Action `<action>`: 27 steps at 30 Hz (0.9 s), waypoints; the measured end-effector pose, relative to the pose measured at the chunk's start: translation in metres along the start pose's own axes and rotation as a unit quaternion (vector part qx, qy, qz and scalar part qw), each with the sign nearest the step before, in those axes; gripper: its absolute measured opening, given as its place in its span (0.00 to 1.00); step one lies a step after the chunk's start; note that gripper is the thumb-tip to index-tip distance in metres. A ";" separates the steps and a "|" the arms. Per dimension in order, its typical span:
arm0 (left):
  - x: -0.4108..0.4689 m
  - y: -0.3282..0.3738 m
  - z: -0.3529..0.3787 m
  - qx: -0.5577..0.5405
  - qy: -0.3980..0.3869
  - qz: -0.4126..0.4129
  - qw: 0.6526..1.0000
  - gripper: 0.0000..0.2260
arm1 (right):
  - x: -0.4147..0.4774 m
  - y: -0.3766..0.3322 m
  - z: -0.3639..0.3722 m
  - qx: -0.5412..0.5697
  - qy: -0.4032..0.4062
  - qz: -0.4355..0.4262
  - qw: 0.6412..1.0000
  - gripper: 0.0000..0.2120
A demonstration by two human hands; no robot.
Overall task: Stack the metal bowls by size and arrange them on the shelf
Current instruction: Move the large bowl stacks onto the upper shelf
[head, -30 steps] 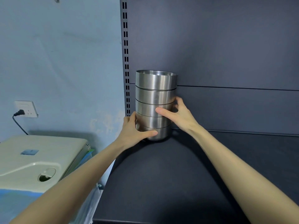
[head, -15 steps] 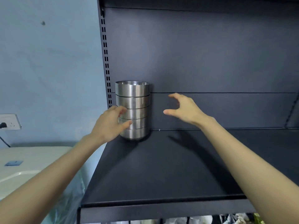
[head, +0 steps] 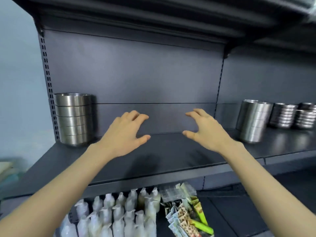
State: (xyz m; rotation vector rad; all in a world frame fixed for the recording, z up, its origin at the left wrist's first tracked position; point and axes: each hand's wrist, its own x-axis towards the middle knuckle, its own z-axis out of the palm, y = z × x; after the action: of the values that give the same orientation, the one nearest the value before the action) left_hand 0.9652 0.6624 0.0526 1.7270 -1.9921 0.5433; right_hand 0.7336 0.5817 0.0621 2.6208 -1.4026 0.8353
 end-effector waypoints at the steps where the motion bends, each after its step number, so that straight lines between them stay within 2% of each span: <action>1: 0.004 0.017 0.005 0.004 -0.010 0.010 1.000 0.27 | -0.011 0.014 -0.008 -0.005 -0.002 0.008 1.000 0.30; 6: 0.042 0.089 0.020 -0.005 -0.012 0.049 0.999 0.28 | -0.042 0.087 -0.041 -0.021 0.001 0.051 0.998 0.30; 14: 0.131 0.180 0.079 -0.039 0.006 0.094 0.995 0.27 | -0.033 0.215 -0.065 -0.051 0.025 0.091 0.994 0.29; 20: 0.206 0.238 0.143 -0.089 -0.018 0.092 0.992 0.28 | -0.012 0.314 -0.065 -0.061 0.009 0.114 0.992 0.29; 27: 0.279 0.296 0.197 -0.138 -0.028 0.065 0.988 0.29 | 0.016 0.418 -0.062 -0.024 0.010 0.113 0.993 0.30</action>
State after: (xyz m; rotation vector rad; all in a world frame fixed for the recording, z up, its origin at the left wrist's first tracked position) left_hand 0.6238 0.3656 0.0477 1.4674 -2.1168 0.2465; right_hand 0.3854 0.3429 0.0394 2.4426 -1.7140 0.8357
